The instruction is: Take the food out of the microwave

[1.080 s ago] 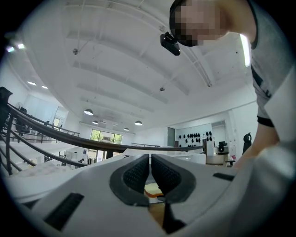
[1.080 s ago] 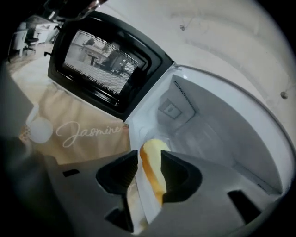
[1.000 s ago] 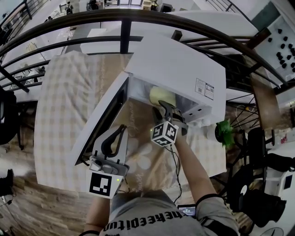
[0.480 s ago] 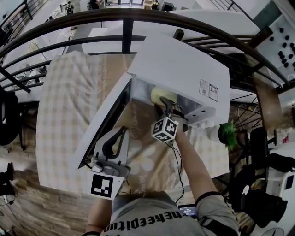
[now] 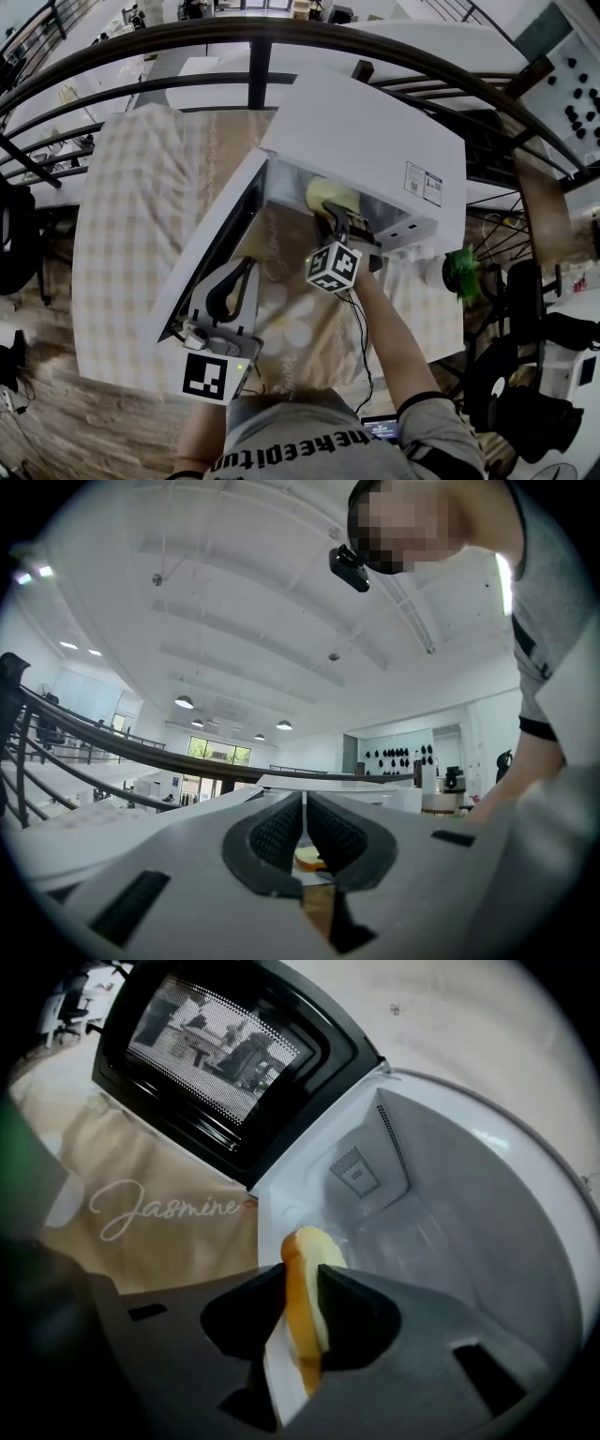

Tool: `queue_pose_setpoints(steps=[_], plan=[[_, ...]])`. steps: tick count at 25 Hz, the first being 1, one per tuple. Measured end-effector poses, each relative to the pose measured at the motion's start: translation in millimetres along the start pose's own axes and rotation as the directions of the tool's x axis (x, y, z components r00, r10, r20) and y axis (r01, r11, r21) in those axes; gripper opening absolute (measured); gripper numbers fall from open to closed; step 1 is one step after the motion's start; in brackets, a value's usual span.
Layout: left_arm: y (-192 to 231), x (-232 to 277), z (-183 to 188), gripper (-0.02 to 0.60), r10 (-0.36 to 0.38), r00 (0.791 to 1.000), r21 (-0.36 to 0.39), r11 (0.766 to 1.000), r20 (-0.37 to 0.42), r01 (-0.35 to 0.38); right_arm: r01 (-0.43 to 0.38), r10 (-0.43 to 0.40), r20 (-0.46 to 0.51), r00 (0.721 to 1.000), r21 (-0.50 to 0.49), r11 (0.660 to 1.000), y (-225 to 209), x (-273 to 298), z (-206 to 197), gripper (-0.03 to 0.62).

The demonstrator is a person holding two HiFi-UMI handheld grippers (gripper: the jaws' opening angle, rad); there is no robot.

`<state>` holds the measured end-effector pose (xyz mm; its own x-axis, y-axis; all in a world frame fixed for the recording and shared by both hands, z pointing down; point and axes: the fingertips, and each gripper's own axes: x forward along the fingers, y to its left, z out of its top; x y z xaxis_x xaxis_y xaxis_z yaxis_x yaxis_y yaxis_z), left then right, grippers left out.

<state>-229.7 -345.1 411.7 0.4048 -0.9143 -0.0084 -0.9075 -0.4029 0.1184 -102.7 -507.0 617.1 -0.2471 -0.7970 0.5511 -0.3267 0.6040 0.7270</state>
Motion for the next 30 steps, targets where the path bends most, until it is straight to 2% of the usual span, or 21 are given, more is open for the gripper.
queue_pose_setpoints(steps=[7, 13, 21, 30], plan=[[-7.4, -4.0, 5.1, 0.015, 0.007, 1.000, 0.002, 1.000, 0.010, -0.007, -0.007, 0.003, 0.063, 0.998, 0.053, 0.999, -2.4, -23.8, 16.2, 0.100], [-15.6, -10.6, 11.5, 0.015, 0.022, 1.000, 0.013, 1.000, 0.017, -0.022, -0.029, 0.010, 0.123, 0.992, 0.161, 0.987, -8.3, -49.6, 25.5, 0.098], [-23.6, -18.6, 37.0, 0.015, 0.066, 0.993, 0.040, 0.997, 0.095, -0.070, -0.091, 0.020, 0.209, 0.978, 0.338, 0.937, -21.0, -87.5, 34.7, 0.095], [-42.0, -27.5, 57.0, 0.015, 0.094, 0.986, 0.061, 0.993, 0.136, -0.103, -0.145, 0.007, 0.302, 0.953, 0.437, 0.888, -33.8, -139.9, 42.4, 0.095]])
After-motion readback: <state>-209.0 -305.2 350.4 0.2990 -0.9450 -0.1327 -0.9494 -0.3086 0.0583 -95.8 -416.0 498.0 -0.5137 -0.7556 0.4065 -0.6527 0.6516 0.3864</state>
